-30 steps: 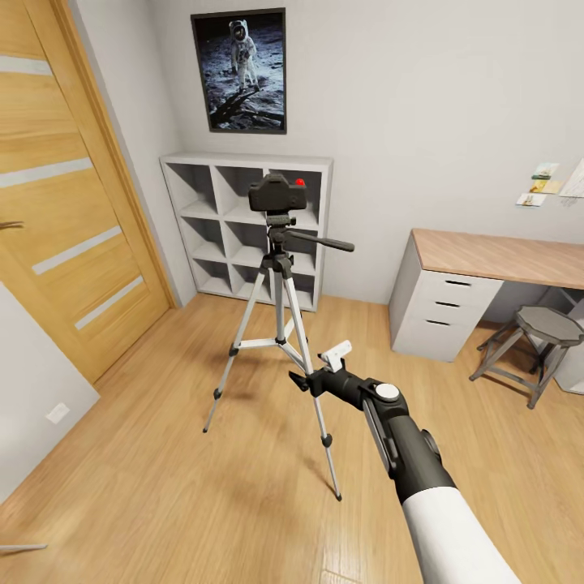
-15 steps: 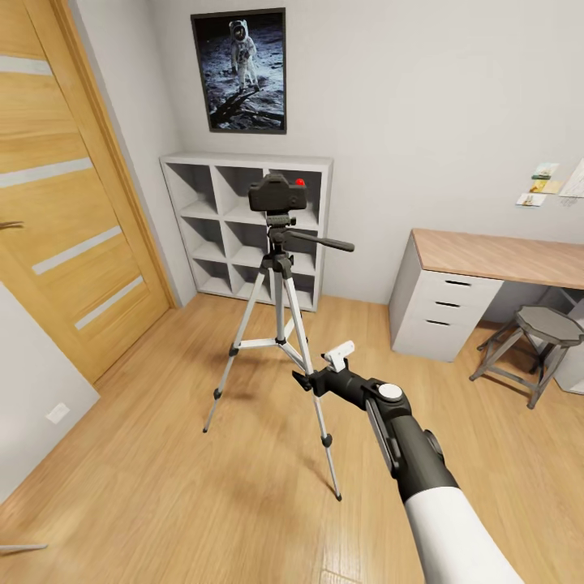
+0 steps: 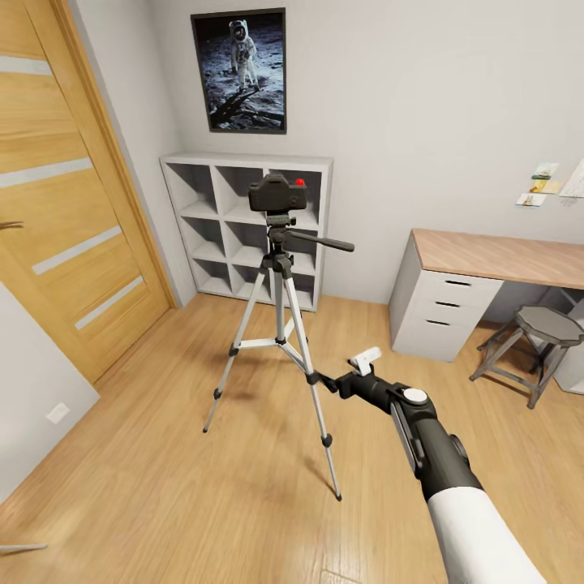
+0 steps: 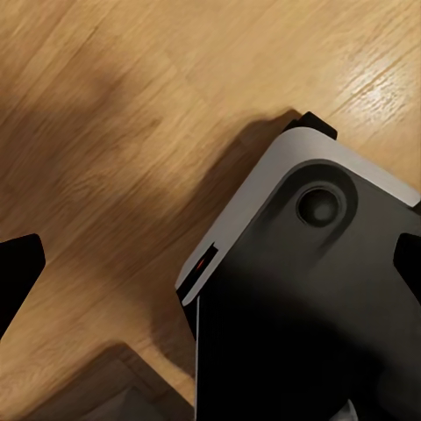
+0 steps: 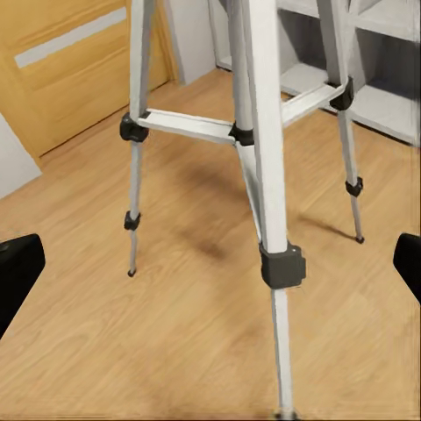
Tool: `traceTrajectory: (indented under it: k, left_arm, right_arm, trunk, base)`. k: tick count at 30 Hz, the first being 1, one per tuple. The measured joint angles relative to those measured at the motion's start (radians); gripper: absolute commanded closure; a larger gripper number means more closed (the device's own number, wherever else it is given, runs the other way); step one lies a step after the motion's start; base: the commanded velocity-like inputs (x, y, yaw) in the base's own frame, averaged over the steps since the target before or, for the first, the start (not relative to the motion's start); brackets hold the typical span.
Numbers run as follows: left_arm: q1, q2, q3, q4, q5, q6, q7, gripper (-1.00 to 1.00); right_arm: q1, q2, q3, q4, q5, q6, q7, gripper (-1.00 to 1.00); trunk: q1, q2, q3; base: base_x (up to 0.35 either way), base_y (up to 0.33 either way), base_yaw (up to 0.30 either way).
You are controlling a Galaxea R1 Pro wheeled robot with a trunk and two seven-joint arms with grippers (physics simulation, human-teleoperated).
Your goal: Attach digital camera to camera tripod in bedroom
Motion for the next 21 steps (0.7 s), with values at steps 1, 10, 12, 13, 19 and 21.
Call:
traceTrajectory:
  k: [1,10,12,13,19,21]
  left_arm:
    - [0.000,0.000,0.000,0.000,0.000,0.000,0.000,-1.00]
    - [0.000,-0.001,0.000,0.000,0.002,0.000,-0.001,-1.00]
    - [0.000,-0.001,0.000,0.000,0.002,0.000,-0.002,-1.00]
    - [0.000,-0.002,0.000,0.000,0.002,0.000,-0.002,-1.00]
    - [0.000,-0.003,0.001,0.001,0.004,0.000,-0.004,-1.00]
    - [0.000,-0.003,0.001,0.002,0.005,0.000,-0.004,-1.00]
  right_arm:
    - [0.000,-0.006,-0.006,0.006,0.000,0.000,0.000,-1.00]
    - [0.000,-0.153,-0.136,0.106,0.001,-0.001,0.002,-1.00]
    - [0.000,-0.163,-0.143,0.127,0.002,-0.001,0.002,-1.00]
    - [0.000,-0.169,-0.146,0.138,0.002,-0.002,0.002,-1.00]
    - [0.000,-0.213,-0.153,0.229,0.003,-0.007,0.002,-1.00]
    - [0.000,-0.221,-0.153,0.251,0.002,-0.009,0.002,-1.00]
  trunk:
    - [0.000,0.000,0.000]
    - [0.000,0.000,0.000]
    - [0.000,0.000,0.000]
    - [0.000,0.000,0.000]
    - [0.000,0.000,0.000]
    - [0.000,0.000,0.000]
  base:
    - [0.000,0.000,0.000]
    - [0.000,0.000,0.000]
    - [0.000,0.000,0.000]
    - [0.000,0.000,0.000]
    - [0.000,0.000,0.000]
    - [0.000,0.000,0.000]
